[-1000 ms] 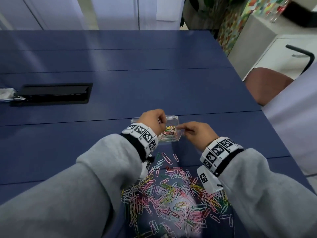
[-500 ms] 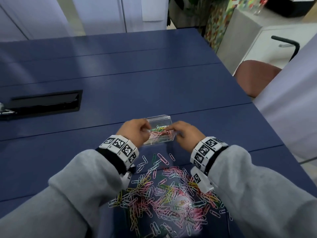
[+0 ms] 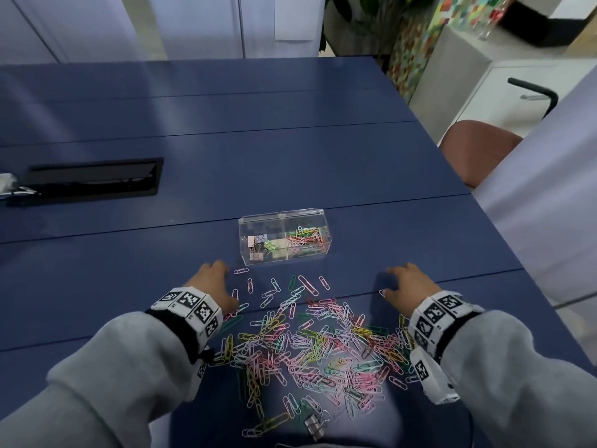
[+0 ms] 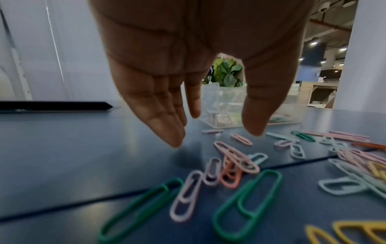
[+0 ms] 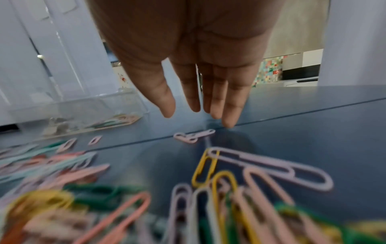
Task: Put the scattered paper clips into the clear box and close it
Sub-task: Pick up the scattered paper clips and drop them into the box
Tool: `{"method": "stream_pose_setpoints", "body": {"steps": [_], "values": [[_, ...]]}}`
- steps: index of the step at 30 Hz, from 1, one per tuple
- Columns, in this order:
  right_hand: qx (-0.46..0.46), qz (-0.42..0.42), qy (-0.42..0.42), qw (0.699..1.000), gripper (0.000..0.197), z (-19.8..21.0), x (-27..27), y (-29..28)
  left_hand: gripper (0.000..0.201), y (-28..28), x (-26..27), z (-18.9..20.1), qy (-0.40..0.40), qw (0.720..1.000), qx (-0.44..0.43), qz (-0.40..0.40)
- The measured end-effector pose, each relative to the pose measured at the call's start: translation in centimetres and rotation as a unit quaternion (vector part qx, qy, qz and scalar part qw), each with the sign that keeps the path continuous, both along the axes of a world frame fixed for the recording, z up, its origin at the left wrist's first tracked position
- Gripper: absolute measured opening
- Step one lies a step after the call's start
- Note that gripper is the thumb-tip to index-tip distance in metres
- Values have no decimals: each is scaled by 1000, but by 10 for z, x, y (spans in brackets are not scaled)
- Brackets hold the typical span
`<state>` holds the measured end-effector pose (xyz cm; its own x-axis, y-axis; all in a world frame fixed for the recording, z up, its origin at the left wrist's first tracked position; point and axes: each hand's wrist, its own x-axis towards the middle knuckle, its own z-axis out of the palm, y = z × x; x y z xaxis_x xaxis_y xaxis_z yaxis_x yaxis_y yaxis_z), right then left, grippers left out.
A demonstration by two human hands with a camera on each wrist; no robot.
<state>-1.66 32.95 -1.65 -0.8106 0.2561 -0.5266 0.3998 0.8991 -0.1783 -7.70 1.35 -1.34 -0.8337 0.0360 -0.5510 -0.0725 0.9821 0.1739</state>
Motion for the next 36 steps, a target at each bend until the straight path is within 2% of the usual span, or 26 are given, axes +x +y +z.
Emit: {"method": "stream_pose_setpoints", "body": {"steps": [4,10,15,19,24,27,29,31,34,36], "values": [[-6,48,-14,999,46,-7,11,-29,72,11,4,-11,-14,1000,22,-12],[-39,157,-4,987,39,-7,12,-66,38,19,5,-19,3,997,61,-52],[-61,164,30,984,47,-4,-13,-71,56,12,-5,-14,45,997,64,-18],[-65,221,0,973,59,-13,-28,-86,63,20,-1,-14,1,995,33,-95],[-101,313,4,944,44,-15,-15,-101,59,35,16,-17,-9,978,59,-198],[-103,355,-8,929,44,-12,1,-98,54,44,28,-17,-23,967,78,-241],[-112,341,4,933,44,-5,9,-89,51,45,31,-16,-27,964,106,-243],[-121,287,44,949,42,2,13,-73,50,40,30,-11,-8,969,133,-208],[-96,145,76,982,44,3,14,-36,55,24,27,-5,17,982,133,-134],[-61,52,33,996,55,-3,21,-14,64,12,30,-4,14,990,106,-94]]}}
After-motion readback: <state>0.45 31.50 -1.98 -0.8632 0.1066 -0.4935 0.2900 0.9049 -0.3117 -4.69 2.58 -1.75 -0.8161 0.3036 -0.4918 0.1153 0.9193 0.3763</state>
